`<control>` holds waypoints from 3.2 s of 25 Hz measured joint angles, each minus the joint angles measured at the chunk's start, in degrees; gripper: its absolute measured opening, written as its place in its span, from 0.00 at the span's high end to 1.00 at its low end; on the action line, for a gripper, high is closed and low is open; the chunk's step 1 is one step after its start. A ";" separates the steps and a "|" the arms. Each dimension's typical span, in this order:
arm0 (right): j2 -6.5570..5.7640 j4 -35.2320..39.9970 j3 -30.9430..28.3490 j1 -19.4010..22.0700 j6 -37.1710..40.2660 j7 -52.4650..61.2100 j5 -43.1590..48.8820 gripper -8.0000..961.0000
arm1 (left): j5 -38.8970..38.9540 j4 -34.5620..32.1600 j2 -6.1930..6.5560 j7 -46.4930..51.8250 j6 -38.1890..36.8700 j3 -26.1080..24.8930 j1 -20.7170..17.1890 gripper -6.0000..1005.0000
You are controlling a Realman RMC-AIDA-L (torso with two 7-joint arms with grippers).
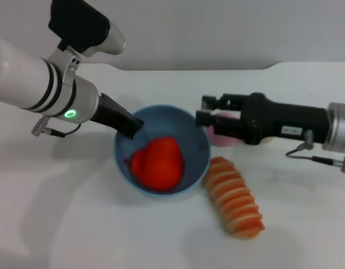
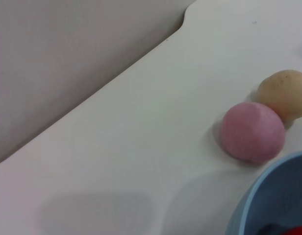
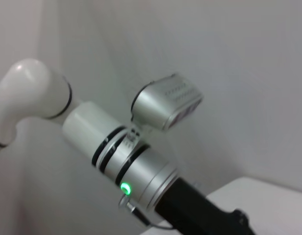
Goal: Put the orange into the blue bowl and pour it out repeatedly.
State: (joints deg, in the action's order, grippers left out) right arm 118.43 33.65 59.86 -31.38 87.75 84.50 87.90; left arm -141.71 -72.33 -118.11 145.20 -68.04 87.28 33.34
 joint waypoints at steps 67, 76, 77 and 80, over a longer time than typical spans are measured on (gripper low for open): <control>0.53 -30.50 -24.45 10.83 -6.42 -60.44 -33.32 0.23 | -1.56 13.28 -0.37 -0.69 106.49 41.80 -23.69 0.19; 0.80 -33.81 -24.60 11.64 -6.08 -60.82 -33.52 0.23 | 6.23 20.70 -0.51 2.85 114.76 48.23 -23.17 0.19; 0.81 -33.86 -24.61 11.65 -6.06 -60.85 -33.53 0.23 | 7.19 21.26 -0.52 3.40 115.05 48.45 -23.18 0.19; 0.83 -33.94 -24.62 11.44 -5.90 -60.87 -33.55 0.23 | 7.49 21.54 -0.53 3.51 115.23 48.65 -23.24 0.19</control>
State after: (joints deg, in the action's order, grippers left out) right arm 119.26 -0.29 35.24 -19.94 81.85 23.63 54.35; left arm -134.22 -50.79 -118.64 148.71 47.19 135.92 10.10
